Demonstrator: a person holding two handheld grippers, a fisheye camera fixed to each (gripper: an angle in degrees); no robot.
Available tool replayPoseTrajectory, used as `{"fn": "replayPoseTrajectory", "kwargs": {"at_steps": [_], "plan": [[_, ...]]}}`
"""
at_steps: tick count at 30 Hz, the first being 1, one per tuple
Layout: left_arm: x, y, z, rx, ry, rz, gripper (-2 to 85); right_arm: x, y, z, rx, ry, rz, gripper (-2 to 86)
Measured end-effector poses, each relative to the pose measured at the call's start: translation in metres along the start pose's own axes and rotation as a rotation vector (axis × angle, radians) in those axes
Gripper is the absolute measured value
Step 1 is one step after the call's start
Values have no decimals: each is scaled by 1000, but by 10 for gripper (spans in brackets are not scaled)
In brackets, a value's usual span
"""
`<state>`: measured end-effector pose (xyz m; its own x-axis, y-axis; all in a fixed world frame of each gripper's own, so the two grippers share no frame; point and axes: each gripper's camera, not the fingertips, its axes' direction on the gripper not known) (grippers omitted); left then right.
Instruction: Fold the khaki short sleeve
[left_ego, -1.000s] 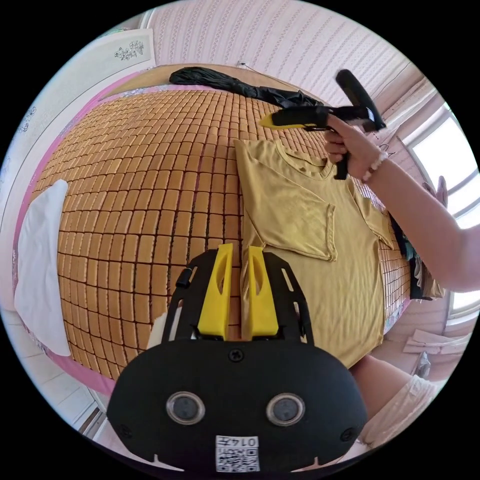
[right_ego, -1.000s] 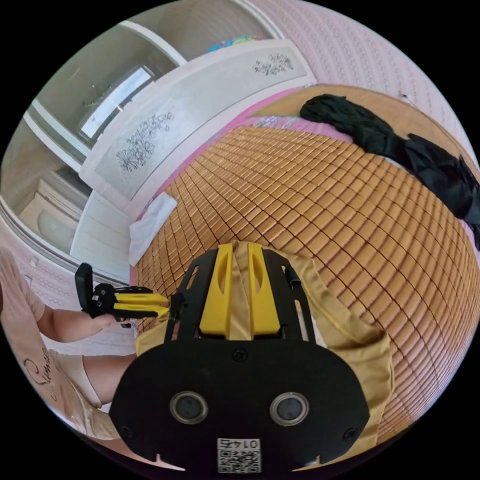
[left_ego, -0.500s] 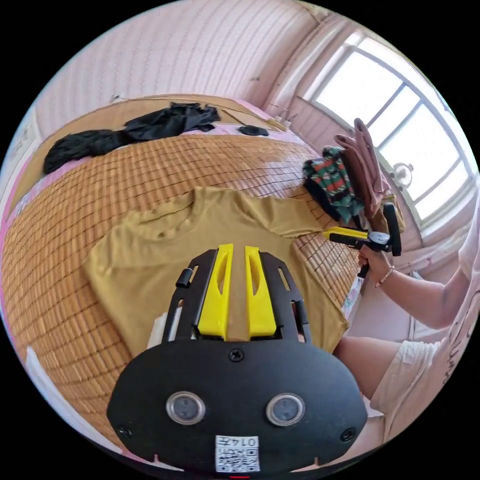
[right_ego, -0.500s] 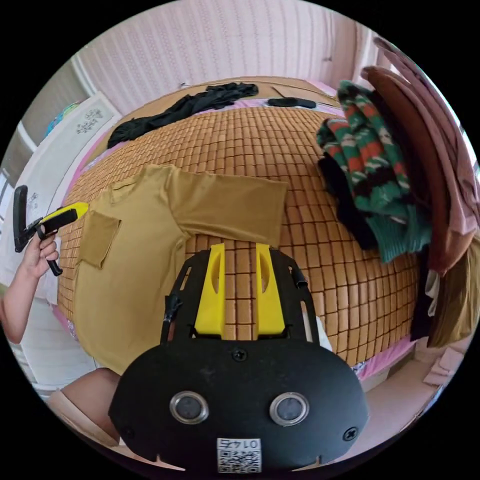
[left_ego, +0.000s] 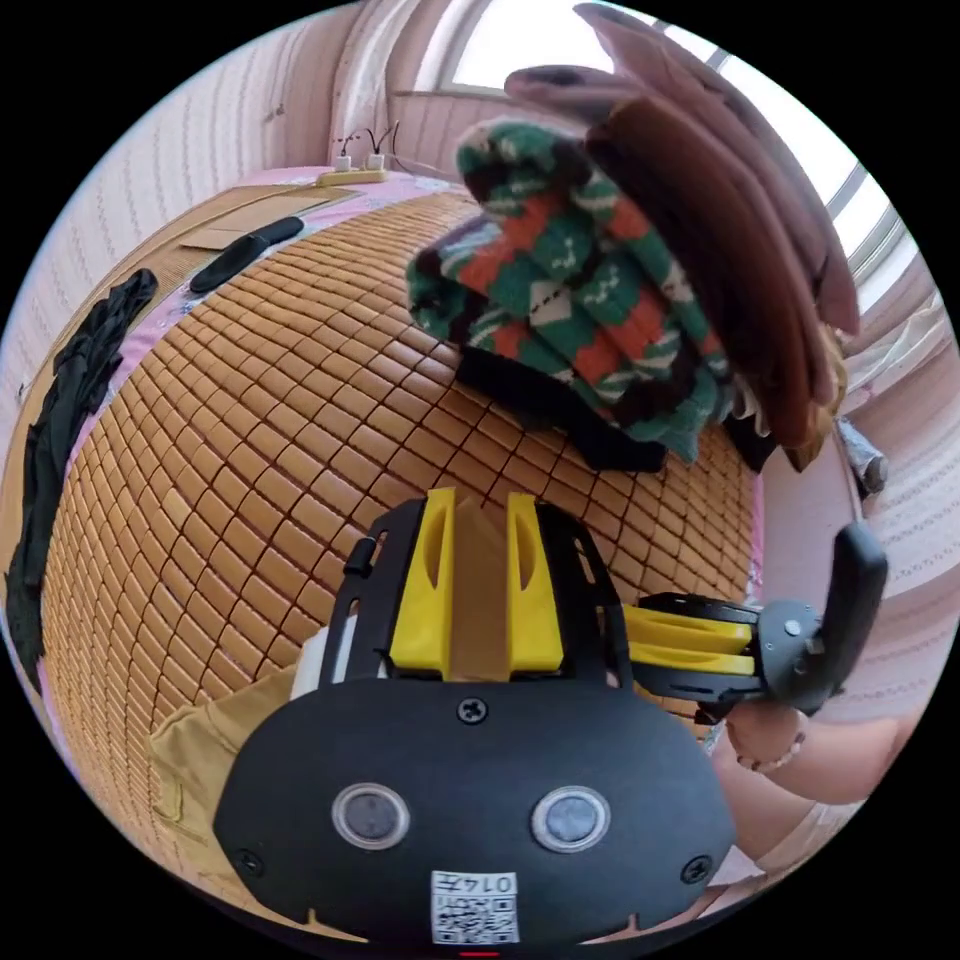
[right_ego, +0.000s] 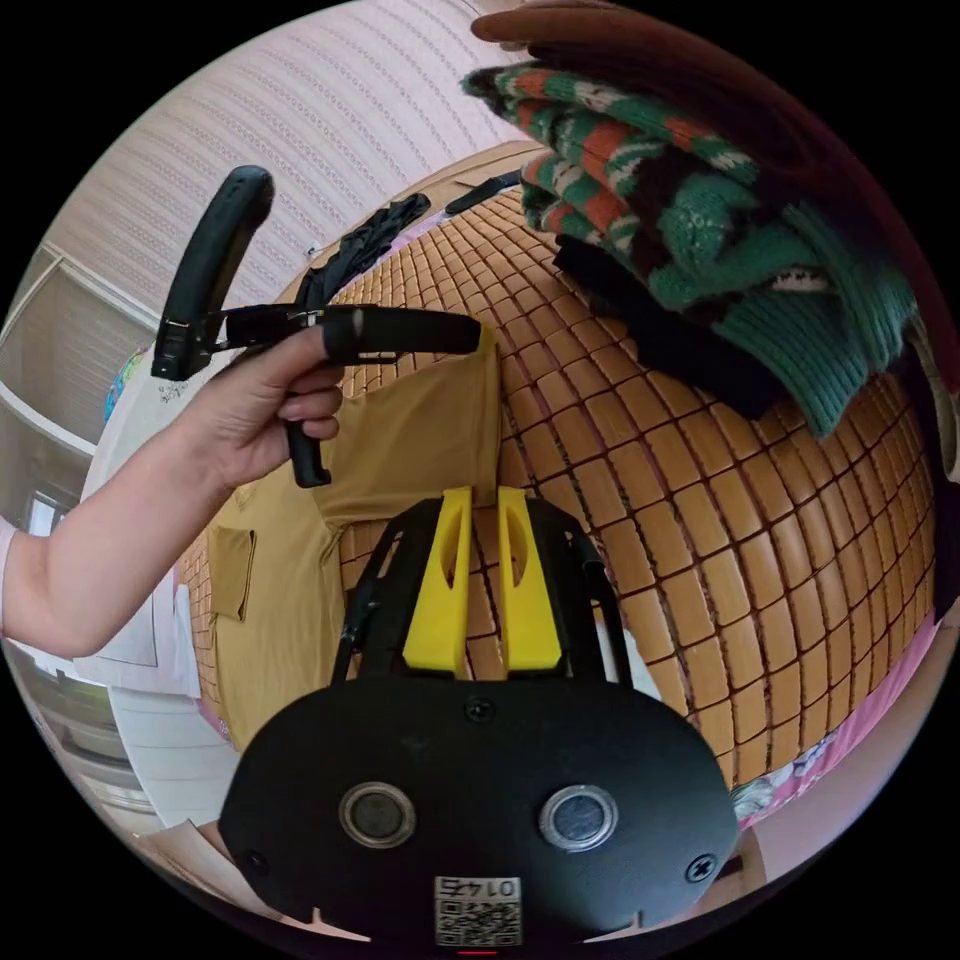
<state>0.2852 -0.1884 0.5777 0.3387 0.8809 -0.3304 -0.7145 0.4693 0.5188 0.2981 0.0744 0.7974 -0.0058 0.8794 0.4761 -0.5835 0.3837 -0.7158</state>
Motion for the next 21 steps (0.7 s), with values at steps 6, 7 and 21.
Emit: {"fn": "replayPoseTrajectory", "kwargs": {"at_steps": [6, 7, 21], "plan": [[-16, 34, 10, 61, 13, -27, 8, 3, 1, -44, 23, -116, -26, 14], [-30, 48, -5, 110, 30, -75, 4, -4, 1, -57, 46, -146, -61, 12], [-166, 302, -178, 377, 39, -372, -8, -149, 31, -112, -57, -524, -471, 8]]}}
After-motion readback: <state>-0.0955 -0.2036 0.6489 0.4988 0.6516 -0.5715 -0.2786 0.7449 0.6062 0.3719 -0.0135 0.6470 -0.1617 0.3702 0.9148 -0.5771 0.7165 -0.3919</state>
